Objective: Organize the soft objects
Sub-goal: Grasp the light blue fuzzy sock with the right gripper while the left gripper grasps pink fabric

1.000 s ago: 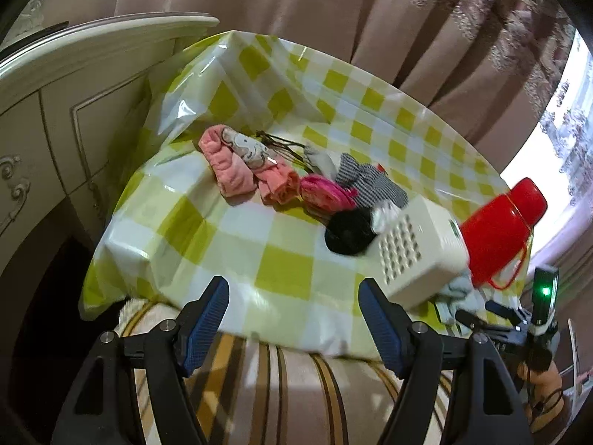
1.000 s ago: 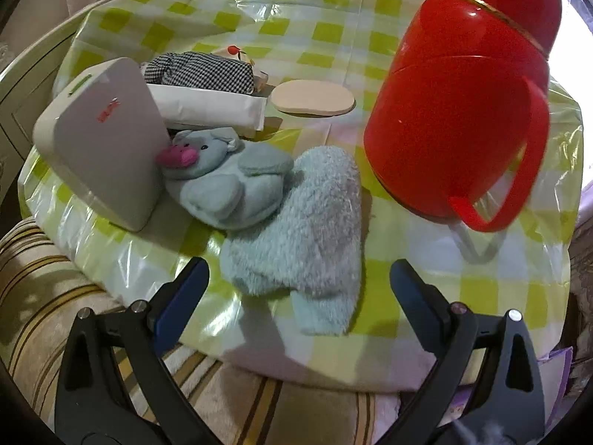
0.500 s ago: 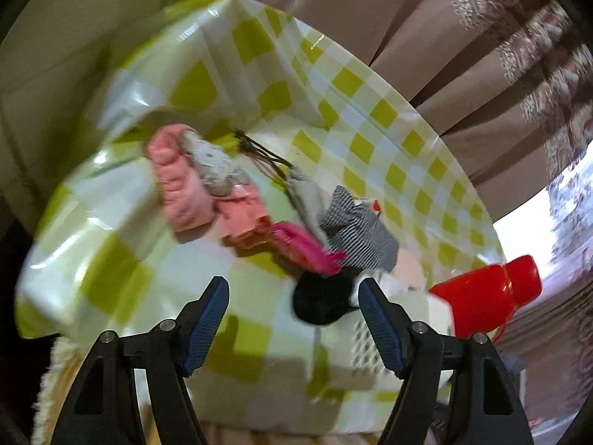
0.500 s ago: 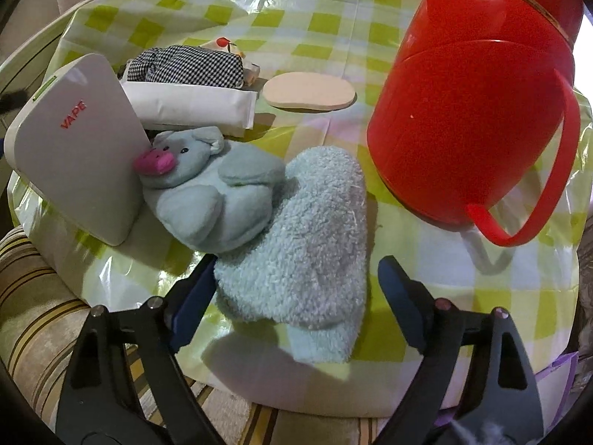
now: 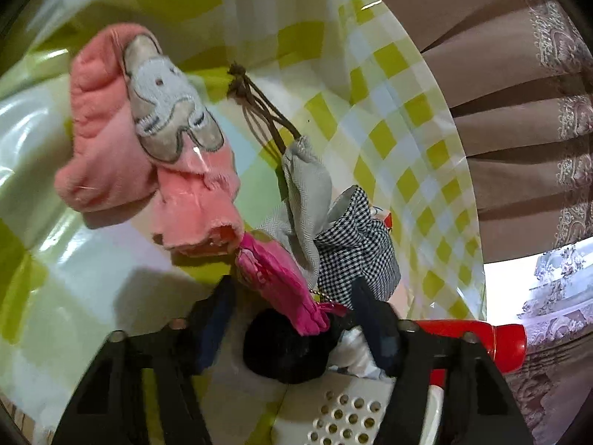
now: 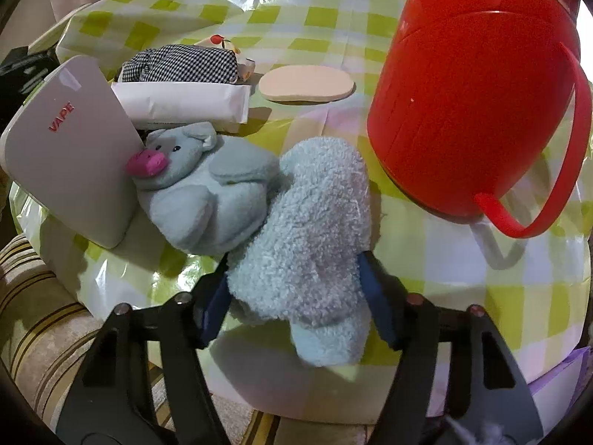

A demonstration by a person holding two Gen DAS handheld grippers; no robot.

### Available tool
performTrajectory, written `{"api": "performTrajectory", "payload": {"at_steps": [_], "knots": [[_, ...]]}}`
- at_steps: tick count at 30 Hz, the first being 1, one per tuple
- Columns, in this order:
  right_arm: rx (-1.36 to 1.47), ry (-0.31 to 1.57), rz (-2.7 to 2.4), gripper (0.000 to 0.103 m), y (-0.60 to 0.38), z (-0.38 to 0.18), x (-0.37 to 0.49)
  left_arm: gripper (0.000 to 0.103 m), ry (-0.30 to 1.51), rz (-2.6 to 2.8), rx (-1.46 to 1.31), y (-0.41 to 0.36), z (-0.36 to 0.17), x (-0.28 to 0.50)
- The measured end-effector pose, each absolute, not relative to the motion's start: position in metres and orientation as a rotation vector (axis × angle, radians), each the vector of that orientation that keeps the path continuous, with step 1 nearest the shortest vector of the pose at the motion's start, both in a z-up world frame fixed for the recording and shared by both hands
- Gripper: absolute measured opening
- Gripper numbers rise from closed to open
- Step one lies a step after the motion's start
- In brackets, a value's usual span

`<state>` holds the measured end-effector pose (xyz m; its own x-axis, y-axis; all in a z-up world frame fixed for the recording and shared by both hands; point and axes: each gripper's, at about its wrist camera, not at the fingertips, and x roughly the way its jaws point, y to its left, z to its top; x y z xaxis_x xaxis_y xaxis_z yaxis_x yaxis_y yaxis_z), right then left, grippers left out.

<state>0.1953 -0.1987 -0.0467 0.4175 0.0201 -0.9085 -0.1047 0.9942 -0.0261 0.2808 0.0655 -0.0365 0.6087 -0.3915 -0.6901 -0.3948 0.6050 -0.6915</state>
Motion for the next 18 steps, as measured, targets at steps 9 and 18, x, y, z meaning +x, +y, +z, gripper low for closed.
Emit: {"api": "performTrajectory", "payload": {"at_steps": [9, 18], "knots": [[-0.067, 1.109, 0.059, 0.035, -0.202, -0.04, 0.192, 0.022, 0.91, -0.052, -0.952, 0.069, -0.037, 0.277], [-0.052, 1.07, 0.028, 0.031, -0.208, -0.023, 0.177, 0.02, 0.79, -0.101, -0.902, 0.066, -0.008, 0.264]]}}
